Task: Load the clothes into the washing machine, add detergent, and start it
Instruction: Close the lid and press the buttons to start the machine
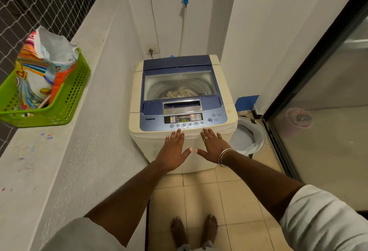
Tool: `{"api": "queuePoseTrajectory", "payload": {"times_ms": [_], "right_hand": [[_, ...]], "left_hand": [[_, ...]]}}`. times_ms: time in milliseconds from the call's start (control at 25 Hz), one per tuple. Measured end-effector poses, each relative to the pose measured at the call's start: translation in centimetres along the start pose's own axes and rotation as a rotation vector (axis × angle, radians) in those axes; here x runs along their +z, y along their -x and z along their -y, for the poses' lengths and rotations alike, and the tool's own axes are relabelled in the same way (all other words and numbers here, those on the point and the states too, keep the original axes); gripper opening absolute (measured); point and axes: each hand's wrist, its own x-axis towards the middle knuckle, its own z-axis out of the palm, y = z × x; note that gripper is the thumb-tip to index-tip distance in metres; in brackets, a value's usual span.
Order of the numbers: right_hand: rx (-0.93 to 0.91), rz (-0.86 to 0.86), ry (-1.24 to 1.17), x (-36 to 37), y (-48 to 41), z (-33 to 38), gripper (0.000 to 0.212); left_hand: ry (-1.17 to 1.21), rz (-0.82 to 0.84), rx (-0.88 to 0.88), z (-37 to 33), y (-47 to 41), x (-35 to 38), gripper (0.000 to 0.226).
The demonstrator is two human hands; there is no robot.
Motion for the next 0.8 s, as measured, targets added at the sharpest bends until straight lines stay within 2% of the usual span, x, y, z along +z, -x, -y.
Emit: {"api": "queuePoseTrajectory", "payload": {"times_ms": [360,800], "right_hand": [[-0.006,0.019,-0.043,1.4,0.0,0.5,0.092],[0.111,0.018,-0.077,-0.8,-3.2,-2.4,0.095]], "left_hand": [[-0.001,0.018,-0.003,-0.1,-0.6,0.5,0.076],[0.027,0.003,-0.013,0.5,-1.4,-0.2,0.074]]}}
